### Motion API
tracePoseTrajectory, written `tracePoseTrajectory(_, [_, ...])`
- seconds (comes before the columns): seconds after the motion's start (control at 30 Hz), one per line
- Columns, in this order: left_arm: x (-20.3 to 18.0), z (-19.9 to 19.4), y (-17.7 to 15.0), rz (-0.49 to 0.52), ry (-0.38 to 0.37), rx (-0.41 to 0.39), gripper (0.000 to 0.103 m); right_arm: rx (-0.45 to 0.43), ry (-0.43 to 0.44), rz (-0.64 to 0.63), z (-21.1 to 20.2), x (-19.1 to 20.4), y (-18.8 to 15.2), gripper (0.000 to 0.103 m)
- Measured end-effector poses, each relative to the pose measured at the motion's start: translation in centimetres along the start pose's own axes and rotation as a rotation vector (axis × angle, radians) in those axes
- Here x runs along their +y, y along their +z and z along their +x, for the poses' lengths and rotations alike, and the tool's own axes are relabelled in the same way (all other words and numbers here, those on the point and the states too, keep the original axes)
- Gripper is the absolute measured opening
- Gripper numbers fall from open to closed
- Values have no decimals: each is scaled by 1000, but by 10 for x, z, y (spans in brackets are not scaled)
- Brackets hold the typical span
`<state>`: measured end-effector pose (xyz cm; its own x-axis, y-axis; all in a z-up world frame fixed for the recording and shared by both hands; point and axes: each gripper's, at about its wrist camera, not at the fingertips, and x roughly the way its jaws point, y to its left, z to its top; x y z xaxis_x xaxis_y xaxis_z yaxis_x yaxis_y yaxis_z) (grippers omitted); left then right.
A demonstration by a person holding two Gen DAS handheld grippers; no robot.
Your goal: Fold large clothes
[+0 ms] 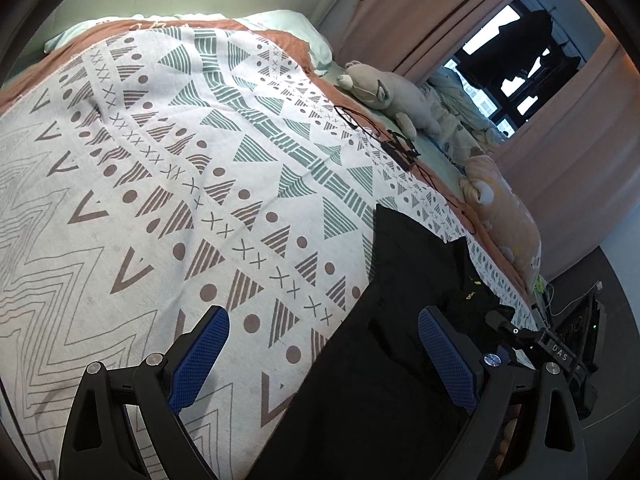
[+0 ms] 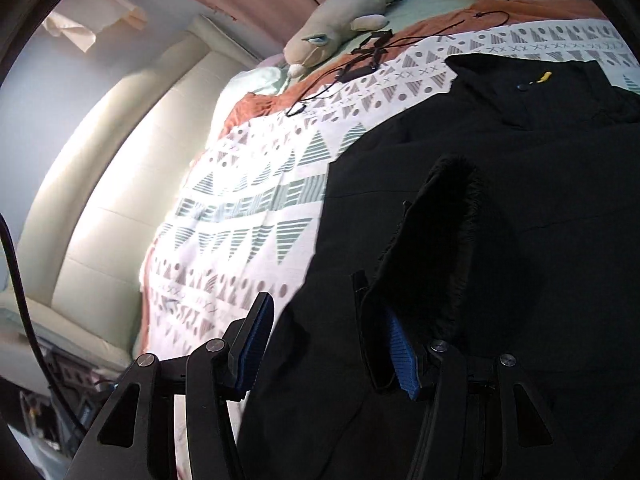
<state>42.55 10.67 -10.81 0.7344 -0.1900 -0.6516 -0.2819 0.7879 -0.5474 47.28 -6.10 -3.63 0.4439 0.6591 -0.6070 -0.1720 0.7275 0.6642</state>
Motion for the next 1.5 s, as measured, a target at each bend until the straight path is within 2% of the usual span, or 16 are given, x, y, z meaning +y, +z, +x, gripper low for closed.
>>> tracePoseTrajectory(0.2, [2, 0, -1, -13, 17, -4, 96, -7, 110, -33, -10, 28, 7, 56])
tracePoseTrajectory(0.37, [-1, 3, 0, -9, 19, 0, 96, -19, 64, -133, -27, 48, 9, 56])
tracePoseTrajectory(0.5, [-8, 0, -2, -7, 22, -6, 96, -40, -10, -159, -44, 37, -2, 56])
tracePoseTrajectory(0.63, [-25, -8, -8, 15, 30, -31, 96, -86, -172, -184, -66, 11, -9, 56])
tracePoseTrajectory(0.8, [-56, -30, -19, 115, 59, -107, 96, -138, -285, -157, -113, -18, -21, 56])
tracePoseTrajectory(0.9, [-77, -41, -33, 189, 46, -125, 96, -174, -367, -153, -145, -29, -32, 56])
tracePoseTrajectory(1.1, [-96, -67, -74, 182, -77, -145, 96, -252, -450, -124, -214, -49, -60, 56])
tracePoseTrajectory(1.27, [-101, -104, -104, 247, -78, -189, 96, -313, -477, -61, -269, -71, -84, 56])
tracePoseTrajectory(1.37, [-98, -129, -115, 260, -94, -208, 96, -356, -499, -41, -300, -82, -101, 56])
tracePoseTrajectory(1.5, [-94, -159, -125, 275, -76, -226, 96, -407, -521, 0, -338, -95, -126, 56])
